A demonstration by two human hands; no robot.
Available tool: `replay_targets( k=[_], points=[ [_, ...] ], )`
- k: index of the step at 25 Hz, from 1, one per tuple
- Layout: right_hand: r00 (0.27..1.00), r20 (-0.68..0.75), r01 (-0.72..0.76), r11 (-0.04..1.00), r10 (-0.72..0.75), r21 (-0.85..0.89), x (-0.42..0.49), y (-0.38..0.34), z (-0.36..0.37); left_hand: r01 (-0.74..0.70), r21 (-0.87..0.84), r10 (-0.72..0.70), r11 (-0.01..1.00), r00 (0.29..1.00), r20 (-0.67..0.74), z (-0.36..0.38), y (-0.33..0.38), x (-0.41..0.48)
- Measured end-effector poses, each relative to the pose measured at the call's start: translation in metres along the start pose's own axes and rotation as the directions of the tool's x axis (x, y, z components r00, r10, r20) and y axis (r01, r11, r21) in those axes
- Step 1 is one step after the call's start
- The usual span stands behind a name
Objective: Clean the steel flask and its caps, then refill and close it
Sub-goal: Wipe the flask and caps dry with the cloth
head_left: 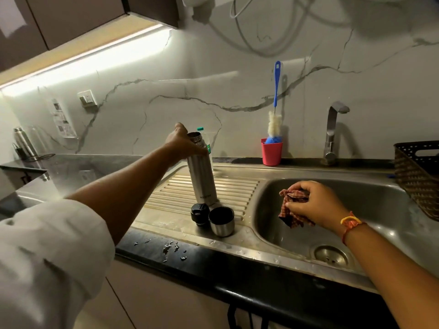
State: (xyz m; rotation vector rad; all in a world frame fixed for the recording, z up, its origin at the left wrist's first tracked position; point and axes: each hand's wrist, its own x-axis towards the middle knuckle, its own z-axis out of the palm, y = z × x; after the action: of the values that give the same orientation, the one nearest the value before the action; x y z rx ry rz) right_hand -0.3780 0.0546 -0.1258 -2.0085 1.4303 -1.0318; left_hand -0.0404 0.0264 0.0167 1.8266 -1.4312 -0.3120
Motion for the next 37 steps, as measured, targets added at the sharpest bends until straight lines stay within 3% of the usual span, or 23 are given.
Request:
replay_targets(
  k=[11, 15, 18, 20, 22, 25, 27, 29, 34, 37],
  points=[
    [0.999, 0.03, -0.019, 1.0, 0.018, 0.011, 0.003, 0.005, 0.0, 0.012, -0.213, -0.029, 0.977, 0.996, -0.078, 0.022, -0.025, 0.001],
    [0.999, 0.022, -0.032, 0.998, 0.031, 0.063, 0.003, 0.003, -0.002, -0.009, -0.127, -0.01, 0.992, 0.989, -0.149, 0.026, -0.027, -0.014],
    [0.999, 0.003, -0.054, 0.98, 0.055, 0.191, 0.001, 0.0, -0.006, -0.157, 0.087, 0.176, 0.984, 0.936, -0.306, 0.035, -0.02, -0.037],
    [0.996, 0.014, -0.084, 0.941, 0.084, 0.329, 0.0, -0.003, -0.012, -0.321, 0.132, 0.343, 0.938, 0.914, -0.215, 0.047, -0.004, -0.062],
    [0.994, 0.021, -0.103, 0.879, 0.105, 0.465, -0.001, -0.006, -0.016, -0.444, 0.102, 0.443, 0.89, 0.896, 0.036, 0.063, 0.014, -0.088],
    [0.995, 0.003, -0.079, 0.786, 0.098, 0.613, -0.006, -0.009, -0.02, -0.45, 0.067, 0.375, 0.89, 0.808, 0.454, 0.094, 0.037, -0.115],
    [0.998, -0.011, -0.039, 0.723, 0.065, 0.69, -0.008, -0.012, -0.022, -0.422, 0.067, 0.308, 0.904, 0.752, 0.583, 0.116, 0.045, -0.12],
    [0.998, -0.006, -0.038, 0.65, 0.065, 0.759, -0.007, -0.013, -0.025, -0.402, 0.008, 0.316, 0.916, 0.733, 0.602, 0.136, 0.048, -0.12],
    [0.988, 0.023, -0.108, 0.564, 0.156, 0.819, 0.007, 0.001, -0.028, -0.42, -0.116, 0.425, 0.9, 0.784, 0.452, 0.171, 0.051, -0.096],
    [0.957, -0.028, -0.122, 0.488, 0.288, 0.864, 0.017, 0.018, -0.033, -0.324, -0.253, 0.41, 0.912, 0.753, 0.514, 0.189, 0.06, -0.077]
  ],
)
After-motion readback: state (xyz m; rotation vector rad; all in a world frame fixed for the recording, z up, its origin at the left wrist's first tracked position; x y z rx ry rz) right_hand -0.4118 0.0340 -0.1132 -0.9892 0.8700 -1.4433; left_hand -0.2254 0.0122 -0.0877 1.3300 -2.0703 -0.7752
